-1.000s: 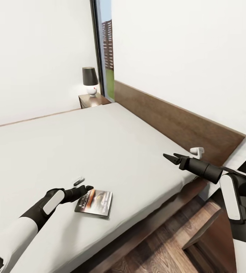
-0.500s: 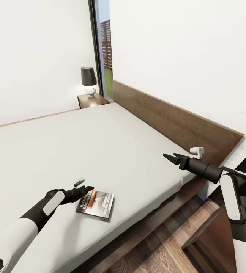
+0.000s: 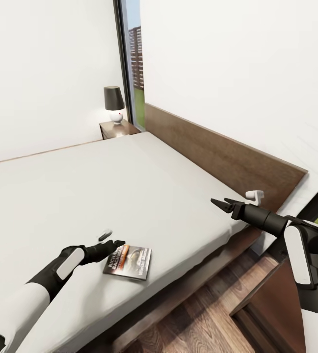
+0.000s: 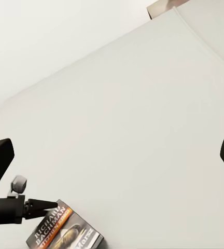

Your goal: In the bedroom, move the book from the bed onto either nightstand, and place the two sandals side by side next to the bed.

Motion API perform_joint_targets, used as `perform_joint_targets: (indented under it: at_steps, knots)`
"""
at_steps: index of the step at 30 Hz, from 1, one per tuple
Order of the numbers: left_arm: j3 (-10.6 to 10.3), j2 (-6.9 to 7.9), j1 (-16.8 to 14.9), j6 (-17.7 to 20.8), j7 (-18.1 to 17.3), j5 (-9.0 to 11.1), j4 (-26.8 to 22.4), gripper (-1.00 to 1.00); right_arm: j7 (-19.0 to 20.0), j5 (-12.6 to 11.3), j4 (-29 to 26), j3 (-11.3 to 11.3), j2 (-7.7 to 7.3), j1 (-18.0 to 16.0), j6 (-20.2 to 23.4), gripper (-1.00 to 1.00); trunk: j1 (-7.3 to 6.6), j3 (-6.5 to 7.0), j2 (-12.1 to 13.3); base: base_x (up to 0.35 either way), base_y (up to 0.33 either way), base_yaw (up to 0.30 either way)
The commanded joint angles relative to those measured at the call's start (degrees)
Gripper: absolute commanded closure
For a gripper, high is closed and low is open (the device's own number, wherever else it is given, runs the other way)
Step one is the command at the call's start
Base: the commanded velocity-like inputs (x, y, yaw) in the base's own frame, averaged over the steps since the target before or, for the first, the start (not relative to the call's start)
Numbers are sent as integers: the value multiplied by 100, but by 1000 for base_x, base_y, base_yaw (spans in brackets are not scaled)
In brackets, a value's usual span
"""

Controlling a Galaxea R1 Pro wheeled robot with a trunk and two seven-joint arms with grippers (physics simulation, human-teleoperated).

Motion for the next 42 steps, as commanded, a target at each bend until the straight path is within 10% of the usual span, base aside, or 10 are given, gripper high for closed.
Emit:
perform_joint_targets:
  at_steps: [1, 42]
  knots:
    - [-24, -3, -4, 5, -22, 13, -2, -100, 18, -3, -1, -5, 0, -4, 30, -100, -1, -5, -2, -21, -16, 0]
    - [-61, -368, 0, 24, -73, -4, -2, -100, 18, -3, -1, -2, 0, -4, 21, -100, -1, -5, -2, -2, -1, 0]
